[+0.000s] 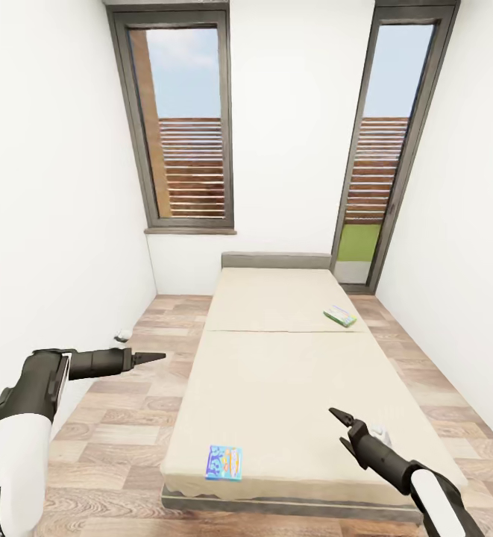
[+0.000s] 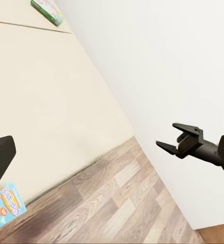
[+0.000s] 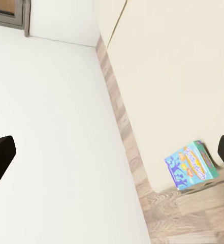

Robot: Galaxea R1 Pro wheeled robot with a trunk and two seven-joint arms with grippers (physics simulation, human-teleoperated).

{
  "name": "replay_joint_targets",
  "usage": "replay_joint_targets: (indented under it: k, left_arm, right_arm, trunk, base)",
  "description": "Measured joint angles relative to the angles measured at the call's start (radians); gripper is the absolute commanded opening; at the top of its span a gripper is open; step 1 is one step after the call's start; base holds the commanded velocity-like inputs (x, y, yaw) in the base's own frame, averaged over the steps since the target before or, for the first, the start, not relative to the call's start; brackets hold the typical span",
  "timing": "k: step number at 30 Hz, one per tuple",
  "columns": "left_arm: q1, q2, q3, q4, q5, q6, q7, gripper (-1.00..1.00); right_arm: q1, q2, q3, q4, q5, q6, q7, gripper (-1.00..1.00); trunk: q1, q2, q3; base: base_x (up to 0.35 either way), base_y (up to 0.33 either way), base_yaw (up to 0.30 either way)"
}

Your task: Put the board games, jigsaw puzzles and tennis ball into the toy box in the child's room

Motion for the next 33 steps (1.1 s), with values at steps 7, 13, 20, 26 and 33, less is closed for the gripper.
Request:
replay_joint_targets:
  k: [7,13,20,26,33]
  left_arm:
    - [0.0,0.009,0.001,0.0,-0.002,0.073,0.0,1.0]
    - [0.0,0.01,0.002,0.0,-0.002,0.083,-0.001,1.0]
    - [0.0,0.013,0.003,0.0,-0.002,0.093,-0.001,1.0]
    - [0.0,0.014,0.004,0.0,-0.002,0.096,-0.001,1.0]
    - [0.0,0.014,0.007,0.0,-0.002,0.097,-0.002,1.0]
  right_arm:
    - [0.0,0.001,0.002,0.004,0.001,-0.003,0.001,1.0]
    - [0.0,0.001,0.003,0.004,0.001,-0.003,0.0,1.0]
    - [0.0,0.001,0.006,0.005,0.006,-0.005,-0.001,1.0]
    - [0.0,0.002,0.006,0.005,0.009,-0.006,-0.004,1.0]
    - [0.0,0.001,0.006,0.005,0.009,-0.005,-0.003,1.0]
  trunk:
    - [0.027,-0.049,-0.014]
    - [0.05,-0.091,-0.026]
    - [0.077,-0.141,-0.043]
    - [0.1,-0.182,-0.061]
    - [0.127,-0.232,-0.083]
  base:
    - [0.0,0.0,-0.169]
    - [-0.079,0.0,-0.169]
    - [-0.097,0.0,-0.087]
    - [-0.009,0.0,-0.008]
    - [0.0,0.0,0.0]
